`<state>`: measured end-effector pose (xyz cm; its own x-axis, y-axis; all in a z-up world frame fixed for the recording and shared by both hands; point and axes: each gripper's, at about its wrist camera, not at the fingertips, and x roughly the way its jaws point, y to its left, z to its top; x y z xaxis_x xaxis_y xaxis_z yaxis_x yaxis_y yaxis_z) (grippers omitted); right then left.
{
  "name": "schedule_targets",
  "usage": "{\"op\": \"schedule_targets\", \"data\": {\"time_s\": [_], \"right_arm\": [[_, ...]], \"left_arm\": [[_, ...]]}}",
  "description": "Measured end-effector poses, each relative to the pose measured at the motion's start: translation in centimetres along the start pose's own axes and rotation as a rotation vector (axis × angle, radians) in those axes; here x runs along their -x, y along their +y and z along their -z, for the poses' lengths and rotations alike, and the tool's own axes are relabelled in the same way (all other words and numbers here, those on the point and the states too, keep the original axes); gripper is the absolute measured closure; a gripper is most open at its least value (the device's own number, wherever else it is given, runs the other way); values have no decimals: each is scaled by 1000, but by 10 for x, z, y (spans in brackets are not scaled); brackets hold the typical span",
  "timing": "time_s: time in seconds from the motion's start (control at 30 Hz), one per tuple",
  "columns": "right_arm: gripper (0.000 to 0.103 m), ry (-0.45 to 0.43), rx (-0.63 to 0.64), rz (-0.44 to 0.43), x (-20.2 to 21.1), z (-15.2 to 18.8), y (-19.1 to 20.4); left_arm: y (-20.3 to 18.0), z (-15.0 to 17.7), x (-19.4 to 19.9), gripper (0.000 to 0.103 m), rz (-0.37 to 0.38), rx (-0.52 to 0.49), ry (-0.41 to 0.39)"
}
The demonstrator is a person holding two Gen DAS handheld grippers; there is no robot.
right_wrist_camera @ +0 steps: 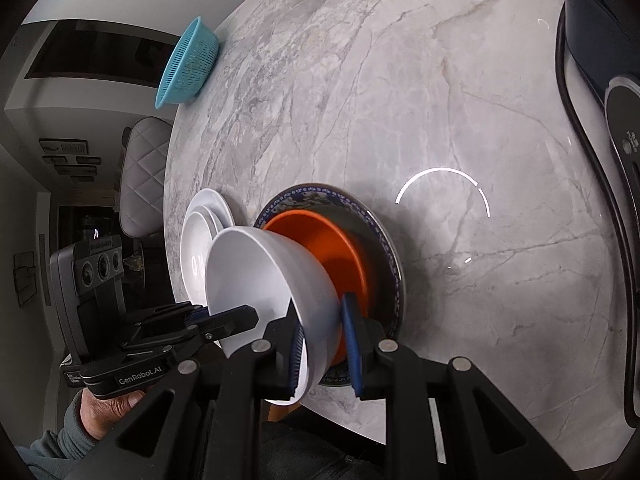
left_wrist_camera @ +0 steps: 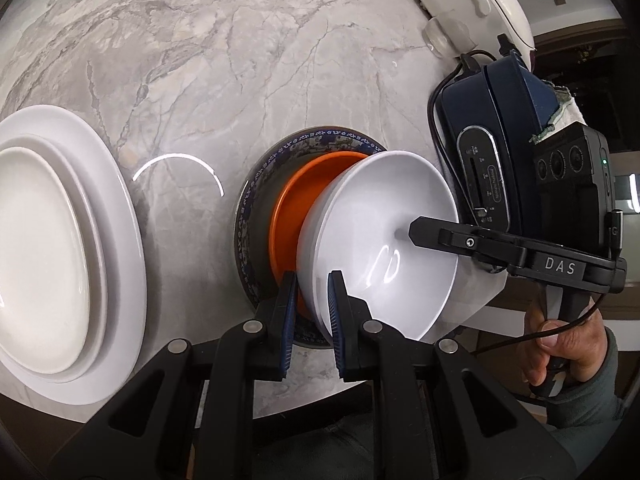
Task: Organize plates and bowls
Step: 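Lift the white bowl with both tools and lower it into the orange bowl, then open both tools and shift them to the patterned bowl rim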
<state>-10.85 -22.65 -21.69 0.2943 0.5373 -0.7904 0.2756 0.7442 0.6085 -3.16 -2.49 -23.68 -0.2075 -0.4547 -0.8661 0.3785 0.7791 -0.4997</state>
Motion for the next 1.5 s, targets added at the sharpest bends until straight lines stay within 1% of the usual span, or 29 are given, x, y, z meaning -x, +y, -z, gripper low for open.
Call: {"op": "schedule_targets", "data": {"time_s": [0.2, 0.3, 0.4, 0.47, 0.57, 0.6, 0.63, 0.67, 0.7, 0.73, 0.87, 0.97, 1.07, 1.23, 1.33, 1.37, 1.4, 1.47, 1.5], "right_arm": [[83, 8, -4, 7, -5, -2, -4], [84, 10, 6, 23, -6, -2, -2], [85, 13, 21, 48, -8, -2, 1], [88, 16, 28, 66, -9, -3, 3], [90, 20, 41, 98, -12, -2, 6], [91, 22, 53, 115, -12, -2, 9], [91, 24, 68, 133, -13, -2, 11], [91, 27, 79, 149, -14, -2, 14], [91, 30, 87, 162, -15, -2, 16], [91, 33, 95, 174, -16, -2, 17], [91, 35, 116, 206, -19, -3, 22], [91, 36, 110, 203, -18, -3, 22], [91, 34, 112, 207, -18, -3, 22], [87, 30, 98, 190, -16, -4, 21], [73, 11, 103, 167, -6, -3, 23], [64, 3, 108, 159, -2, -2, 25], [58, -9, 118, 158, 4, -1, 27], [58, -40, 139, 150, 18, 1, 31], [56, -64, 152, 140, 28, 2, 33]], "left_arm": [[-7, -6, 1, 89, -39, -37, -18], [-8, -6, 2, 88, -54, -51, -28], [-7, -6, 2, 88, -52, -46, -37], [-7, -5, 2, 85, -43, -43, -43], [-10, -4, 2, 76, -30, -54, -49], [-12, -4, 2, 72, -28, -62, -51], [-14, -4, 2, 64, -25, -69, -52], [-17, -3, 3, 59, -21, -74, -55], [-19, -3, 4, 43, -39, -81, -59], [-21, -2, 4, 36, -56, -87, -65], [-19, -1, 5, 35, -42, -86, -65], [-16, 0, 3, 36, -43, -77, -61], [-14, 0, 6, 36, -41, -69, -78], [-9, 1, 14, 35, -35, -47, -99], [-4, 4, 25, 35, -24, -26, -131], [-3, 6, 30, 35, -19, -18, -147], [-1, 8, 35, 35, -18, -13, -161], [3, 13, 43, 35, -28, -6, -187], [5, 16, 46, 35, -38, -1, -194]]}}
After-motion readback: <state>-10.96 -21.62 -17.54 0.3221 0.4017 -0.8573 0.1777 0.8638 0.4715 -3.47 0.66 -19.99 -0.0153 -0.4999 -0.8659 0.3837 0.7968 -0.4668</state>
